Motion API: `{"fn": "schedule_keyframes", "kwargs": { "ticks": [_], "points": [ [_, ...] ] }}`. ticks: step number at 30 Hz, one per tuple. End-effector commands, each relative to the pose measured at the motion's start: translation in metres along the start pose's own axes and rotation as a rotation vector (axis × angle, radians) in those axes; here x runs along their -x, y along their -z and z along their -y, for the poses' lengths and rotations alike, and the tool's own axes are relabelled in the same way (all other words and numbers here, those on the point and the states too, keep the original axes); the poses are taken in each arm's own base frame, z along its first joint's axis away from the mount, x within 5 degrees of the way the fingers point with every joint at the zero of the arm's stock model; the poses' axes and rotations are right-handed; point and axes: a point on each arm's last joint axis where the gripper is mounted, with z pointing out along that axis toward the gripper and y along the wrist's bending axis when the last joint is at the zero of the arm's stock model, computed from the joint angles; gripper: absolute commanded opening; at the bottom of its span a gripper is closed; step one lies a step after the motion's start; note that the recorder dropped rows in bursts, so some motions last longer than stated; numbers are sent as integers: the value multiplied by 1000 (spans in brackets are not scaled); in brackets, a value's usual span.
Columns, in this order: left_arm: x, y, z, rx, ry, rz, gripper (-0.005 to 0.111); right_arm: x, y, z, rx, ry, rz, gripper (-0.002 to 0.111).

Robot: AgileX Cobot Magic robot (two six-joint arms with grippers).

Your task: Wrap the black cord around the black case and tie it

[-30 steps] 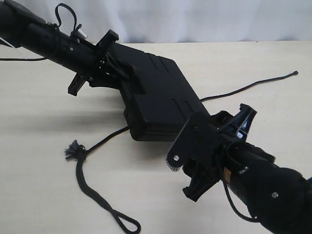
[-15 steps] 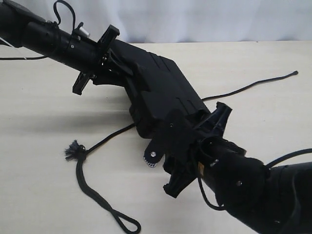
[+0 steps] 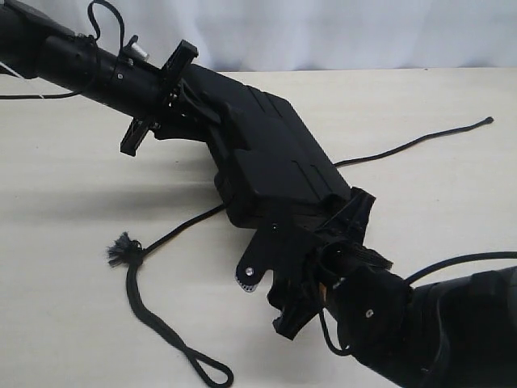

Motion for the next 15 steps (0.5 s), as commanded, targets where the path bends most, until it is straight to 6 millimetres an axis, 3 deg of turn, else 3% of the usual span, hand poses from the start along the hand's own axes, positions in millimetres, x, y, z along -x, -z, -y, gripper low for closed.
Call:
{"fn": "schedule_keyframes", "kwargs": {
  "ticks": [1, 8, 15],
  "points": [
    [-6, 3, 14, -60, -24, -32, 0, 1, 0, 10, -106, 0, 4, 106],
    [-7, 3, 14, -62, -24, -39, 0, -8, -12, 9, -186, 101, -59, 108],
    [-7, 3, 14, -66, -22, -41, 0, -6, -31, 21, -115, 61, -96, 108]
  ]
}}
